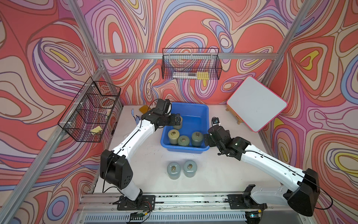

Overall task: Take the tea canister out of the basket
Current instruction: Pick up the tea canister from the basket.

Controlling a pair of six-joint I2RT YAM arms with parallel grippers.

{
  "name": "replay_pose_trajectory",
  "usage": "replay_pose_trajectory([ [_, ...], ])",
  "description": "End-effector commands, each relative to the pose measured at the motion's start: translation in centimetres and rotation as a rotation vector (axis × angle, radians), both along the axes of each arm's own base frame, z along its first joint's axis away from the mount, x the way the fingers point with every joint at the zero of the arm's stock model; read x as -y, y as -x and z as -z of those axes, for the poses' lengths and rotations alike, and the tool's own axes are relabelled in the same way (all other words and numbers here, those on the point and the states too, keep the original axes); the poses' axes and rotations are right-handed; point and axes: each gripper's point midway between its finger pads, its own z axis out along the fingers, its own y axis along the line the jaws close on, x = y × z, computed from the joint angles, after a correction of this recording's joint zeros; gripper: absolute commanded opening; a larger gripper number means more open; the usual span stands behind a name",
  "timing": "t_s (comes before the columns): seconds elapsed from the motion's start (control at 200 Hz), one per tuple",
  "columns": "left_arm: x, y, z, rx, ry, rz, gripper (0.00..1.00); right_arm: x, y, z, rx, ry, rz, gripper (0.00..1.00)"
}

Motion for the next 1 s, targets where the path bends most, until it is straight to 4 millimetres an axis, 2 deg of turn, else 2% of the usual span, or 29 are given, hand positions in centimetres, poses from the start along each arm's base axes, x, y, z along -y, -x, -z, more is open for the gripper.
replay_pose_trajectory([
  [0.0,-0.8,-0.8,1.8,-0.046,-0.105,-0.032,0.99,0.9,-1.7,-0.3,0.076,0.023,0.025,0.98],
  [0.26,0.3,-3.7,4.9,-0.094,-0.141,-0.101,0.99,1.6,-2.8,1.3,0.086,-0.018,0.037,0.98],
  [0.511,1.6,-5.6,6.2,-0.076,-0.186,-0.161,0.99,1.6,-3.1,3.1,0.050,-0.032,0.035,0.98],
  [0.681,1.9,-6.4,7.6,-0.082,-0.231,-0.221,0.99,1.7,-3.0,3.0,0.050,-0.050,0.032,0.98],
  [0.996,1.1,-7.4,10.1,-0.097,-0.233,-0.377,0.99,1.9,-2.8,2.9,0.048,-0.076,0.028,0.98],
])
